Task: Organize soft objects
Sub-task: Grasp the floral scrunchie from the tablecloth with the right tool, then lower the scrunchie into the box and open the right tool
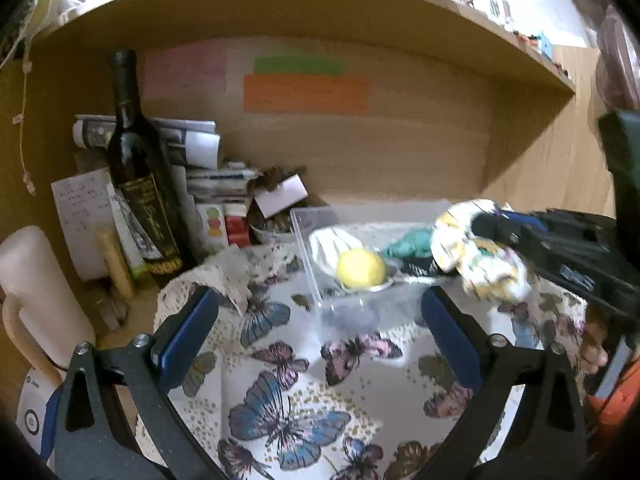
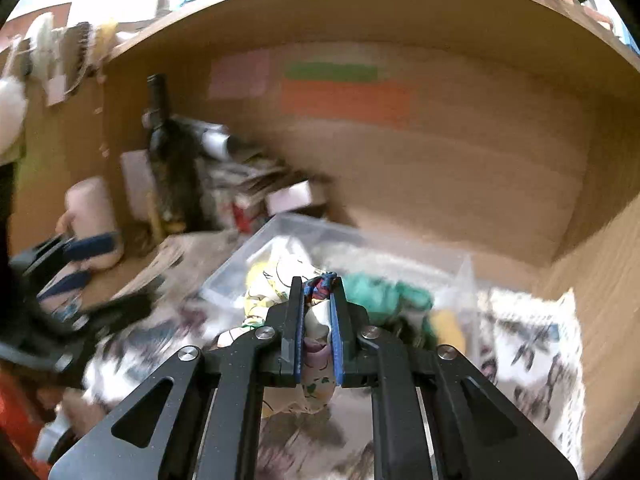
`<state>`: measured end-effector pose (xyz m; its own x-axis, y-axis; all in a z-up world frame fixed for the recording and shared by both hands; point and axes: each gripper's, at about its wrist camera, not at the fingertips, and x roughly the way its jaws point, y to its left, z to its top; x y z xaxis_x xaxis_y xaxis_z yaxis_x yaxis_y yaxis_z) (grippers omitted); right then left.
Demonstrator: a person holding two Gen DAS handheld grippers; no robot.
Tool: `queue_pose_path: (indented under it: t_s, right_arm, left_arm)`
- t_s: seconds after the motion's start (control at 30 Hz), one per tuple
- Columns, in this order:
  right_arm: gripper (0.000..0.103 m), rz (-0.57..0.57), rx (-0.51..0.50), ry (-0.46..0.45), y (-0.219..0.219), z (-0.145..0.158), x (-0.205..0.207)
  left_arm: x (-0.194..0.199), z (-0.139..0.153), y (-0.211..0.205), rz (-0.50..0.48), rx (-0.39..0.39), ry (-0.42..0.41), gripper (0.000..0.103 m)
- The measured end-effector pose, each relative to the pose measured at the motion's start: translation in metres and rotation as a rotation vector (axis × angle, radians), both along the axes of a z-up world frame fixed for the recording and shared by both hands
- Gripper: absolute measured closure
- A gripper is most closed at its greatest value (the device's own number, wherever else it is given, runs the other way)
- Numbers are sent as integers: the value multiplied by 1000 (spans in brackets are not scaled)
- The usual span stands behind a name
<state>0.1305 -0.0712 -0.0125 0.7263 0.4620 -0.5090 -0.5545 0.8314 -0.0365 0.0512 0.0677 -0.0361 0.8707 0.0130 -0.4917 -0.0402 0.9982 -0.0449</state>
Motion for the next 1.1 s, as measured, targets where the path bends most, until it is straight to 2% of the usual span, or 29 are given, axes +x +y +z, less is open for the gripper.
queue_pose_path:
  t_s: [0.13, 0.27, 0.33, 0.4, 0.43, 0.5, 0.63, 0.7, 0.77, 0.87, 0.97, 1.1]
  right_arm:
    - [93, -54, -18, 24, 8, -8, 38]
    - [90, -83, -73, 85, 22, -31, 63]
    - [80, -78, -100, 128, 23, -41, 69]
    - [60, -76, -108, 143, 23, -47, 68]
    - [56, -74, -102, 138, 22, -46, 65]
    - [48, -77, -74, 115, 15, -39, 56]
    - [39, -70, -15, 51, 0, -13, 33]
    - [27, -71, 12, -6, -7, 3, 16]
    - [20, -59, 44, -57, -15, 18, -3]
    - [17, -54, 96, -120, -31, 38, -31]
    - [0, -63, 133, -168, -42, 50, -49]
    - [0, -83, 153, -219, -50, 56, -69]
  left_arm:
    - [3, 4, 2, 10, -10, -27, 0]
    - [4, 5, 2, 2, -17, -36, 0]
    - [3, 5, 2, -1, -23, -37, 0]
    - [3, 5, 2, -3, -27, -37, 0]
    - [3, 5, 2, -5, -27, -38, 0]
    - [3, 6, 2, -9, -25, -45, 0]
    - [3, 12, -1, -19, -31, -61, 0]
    - [3, 17, -2, -24, -36, -76, 0]
    - [3, 22, -4, -26, -41, -94, 0]
    - [1, 31, -5, -29, -55, -123, 0]
    - [-4, 40, -8, -36, -62, -153, 0]
    - [-11, 50, -14, -46, -54, -193, 0]
